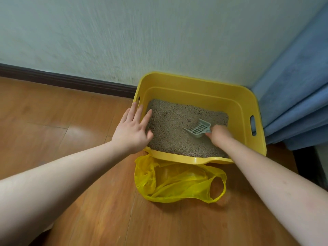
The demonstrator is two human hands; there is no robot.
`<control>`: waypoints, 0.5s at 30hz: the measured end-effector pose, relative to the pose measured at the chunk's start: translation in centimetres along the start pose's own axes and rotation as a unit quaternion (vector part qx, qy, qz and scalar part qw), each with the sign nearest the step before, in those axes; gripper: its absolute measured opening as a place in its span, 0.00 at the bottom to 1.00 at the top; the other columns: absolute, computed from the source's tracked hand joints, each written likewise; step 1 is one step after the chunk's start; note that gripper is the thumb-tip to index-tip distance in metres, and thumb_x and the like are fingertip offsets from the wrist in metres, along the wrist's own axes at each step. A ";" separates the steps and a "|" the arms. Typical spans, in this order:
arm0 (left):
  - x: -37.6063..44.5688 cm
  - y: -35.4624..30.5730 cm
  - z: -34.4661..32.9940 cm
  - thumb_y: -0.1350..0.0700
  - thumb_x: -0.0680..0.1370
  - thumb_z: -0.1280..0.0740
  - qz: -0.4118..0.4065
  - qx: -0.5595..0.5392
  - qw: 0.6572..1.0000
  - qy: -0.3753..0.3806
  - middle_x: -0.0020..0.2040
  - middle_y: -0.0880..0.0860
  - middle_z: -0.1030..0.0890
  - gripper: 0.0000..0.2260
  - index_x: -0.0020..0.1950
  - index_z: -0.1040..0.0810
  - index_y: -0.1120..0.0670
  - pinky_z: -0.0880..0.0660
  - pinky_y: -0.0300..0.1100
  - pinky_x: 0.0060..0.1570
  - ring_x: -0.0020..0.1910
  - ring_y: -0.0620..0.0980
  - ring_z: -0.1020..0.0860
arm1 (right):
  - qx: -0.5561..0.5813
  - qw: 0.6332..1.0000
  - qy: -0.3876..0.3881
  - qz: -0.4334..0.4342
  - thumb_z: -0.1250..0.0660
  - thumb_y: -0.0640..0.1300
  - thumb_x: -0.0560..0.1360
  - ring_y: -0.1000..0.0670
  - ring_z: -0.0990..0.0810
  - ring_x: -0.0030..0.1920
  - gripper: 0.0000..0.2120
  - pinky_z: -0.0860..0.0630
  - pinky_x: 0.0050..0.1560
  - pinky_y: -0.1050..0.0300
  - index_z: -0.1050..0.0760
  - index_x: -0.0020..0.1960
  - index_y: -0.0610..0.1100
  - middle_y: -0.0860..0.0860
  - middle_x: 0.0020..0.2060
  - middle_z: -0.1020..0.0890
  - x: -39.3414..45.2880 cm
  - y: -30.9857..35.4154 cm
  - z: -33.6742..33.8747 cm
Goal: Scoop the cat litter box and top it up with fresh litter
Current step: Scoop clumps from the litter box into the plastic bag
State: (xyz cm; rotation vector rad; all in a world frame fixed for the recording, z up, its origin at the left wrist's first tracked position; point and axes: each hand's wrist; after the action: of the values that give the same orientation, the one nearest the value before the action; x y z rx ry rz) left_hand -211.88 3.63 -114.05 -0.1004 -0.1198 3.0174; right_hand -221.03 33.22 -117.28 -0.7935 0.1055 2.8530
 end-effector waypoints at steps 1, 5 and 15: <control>0.0 0.0 0.1 0.40 0.76 0.54 -0.004 0.003 1.000 0.002 0.80 0.59 0.50 0.33 0.80 0.48 0.51 0.59 0.53 0.77 0.79 0.58 0.61 | 0.002 1.000 0.001 0.001 0.39 0.52 0.79 0.49 0.23 0.36 0.15 0.31 0.29 0.57 0.23 0.56 0.42 0.47 0.42 0.20 0.3 0.5 -0.2; 0.0 0.0 0.3 0.40 0.77 0.53 -0.007 0.007 1.000 0.022 0.80 0.59 0.53 0.32 0.81 0.50 0.50 0.62 0.52 0.76 0.78 0.57 0.64 | 0.046 0.999 0.011 -0.003 0.39 0.52 0.79 0.50 0.23 0.35 0.15 0.31 0.29 0.58 0.23 0.58 0.44 0.48 0.42 0.20 1.0 2.1 -1.0; -0.1 -0.1 0.3 0.39 0.75 0.58 0.001 -0.005 1.000 0.019 0.80 0.62 0.52 0.34 0.80 0.47 0.49 0.57 0.55 0.76 0.78 0.60 0.61 | 0.211 0.976 0.047 -0.036 0.38 0.48 0.80 0.46 0.22 0.46 0.16 0.30 0.37 0.58 0.26 0.64 0.41 0.45 0.53 0.20 2.0 5.5 -2.2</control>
State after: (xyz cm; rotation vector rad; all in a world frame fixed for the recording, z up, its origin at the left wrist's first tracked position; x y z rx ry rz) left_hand -211.82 3.67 -113.74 -0.1602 -0.1328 3.0157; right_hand -222.65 27.91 -120.14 -0.8139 0.6559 2.5838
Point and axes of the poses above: each hand's wrist, its own x-axis towards the middle knuckle, its own z-axis out of the back of the hand, y = z × x
